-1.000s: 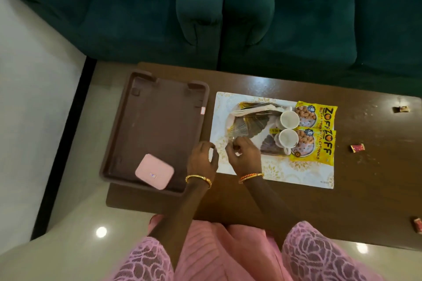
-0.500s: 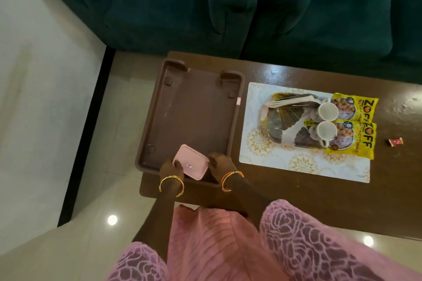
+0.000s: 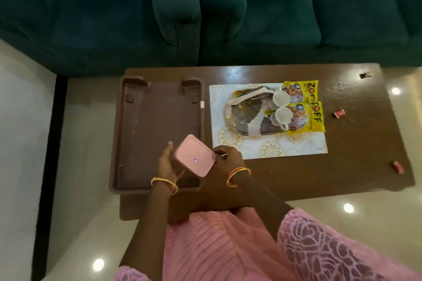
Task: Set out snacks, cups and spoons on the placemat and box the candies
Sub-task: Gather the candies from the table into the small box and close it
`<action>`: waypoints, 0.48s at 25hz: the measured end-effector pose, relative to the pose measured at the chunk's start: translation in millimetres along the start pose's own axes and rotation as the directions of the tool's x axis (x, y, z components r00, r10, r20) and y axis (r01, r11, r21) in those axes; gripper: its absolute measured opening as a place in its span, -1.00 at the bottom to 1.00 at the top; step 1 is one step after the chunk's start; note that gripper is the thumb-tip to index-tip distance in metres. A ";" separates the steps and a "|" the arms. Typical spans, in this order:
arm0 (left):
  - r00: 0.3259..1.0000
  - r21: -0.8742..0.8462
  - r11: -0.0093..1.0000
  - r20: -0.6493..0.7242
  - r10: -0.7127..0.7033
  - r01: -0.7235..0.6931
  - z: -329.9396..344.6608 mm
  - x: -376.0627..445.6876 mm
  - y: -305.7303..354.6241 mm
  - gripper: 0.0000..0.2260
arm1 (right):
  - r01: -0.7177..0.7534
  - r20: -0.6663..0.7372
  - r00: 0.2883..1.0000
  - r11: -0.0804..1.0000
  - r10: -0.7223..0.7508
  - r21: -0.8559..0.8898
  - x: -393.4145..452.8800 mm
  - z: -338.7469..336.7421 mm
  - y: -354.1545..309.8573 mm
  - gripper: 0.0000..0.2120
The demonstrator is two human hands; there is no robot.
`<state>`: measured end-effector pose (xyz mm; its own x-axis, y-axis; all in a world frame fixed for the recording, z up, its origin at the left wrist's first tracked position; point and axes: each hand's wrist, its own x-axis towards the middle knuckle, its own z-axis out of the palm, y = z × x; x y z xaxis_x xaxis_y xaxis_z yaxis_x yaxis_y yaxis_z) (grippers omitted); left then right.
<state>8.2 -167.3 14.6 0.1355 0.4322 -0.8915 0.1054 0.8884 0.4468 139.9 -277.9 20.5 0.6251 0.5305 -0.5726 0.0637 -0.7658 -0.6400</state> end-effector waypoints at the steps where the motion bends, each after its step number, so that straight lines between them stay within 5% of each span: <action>1: 0.991 -0.056 0.995 0.111 -0.077 0.084 11.9 -2.3 -2.3 -0.67 | -0.035 -0.007 0.999 0.998 0.036 0.050 -2.7 -14.5 5.3 -0.84; 5: 0.839 0.007 0.964 0.492 -0.233 0.264 69.8 -15.9 -33.6 -0.43 | -0.133 -0.009 0.991 0.972 0.137 0.195 -18.7 -65.8 35.6 -0.85; 9: 0.820 0.067 0.965 0.513 -0.252 0.254 121.3 -25.9 -66.9 -0.40 | -0.294 0.074 0.955 0.880 0.288 0.374 -28.8 -108.1 71.4 -0.82; 12: 0.822 0.122 0.957 0.492 -0.288 0.263 149.5 -29.4 -92.4 -0.39 | -0.343 0.153 0.938 0.902 0.311 0.264 -30.5 -139.1 93.9 -0.91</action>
<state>141.8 -285.3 10.7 0.5654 0.0230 -0.8245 0.2567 0.9451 0.2024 235.1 -416.5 49.1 0.4871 0.3146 -0.8147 -0.3621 -0.7761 -0.5162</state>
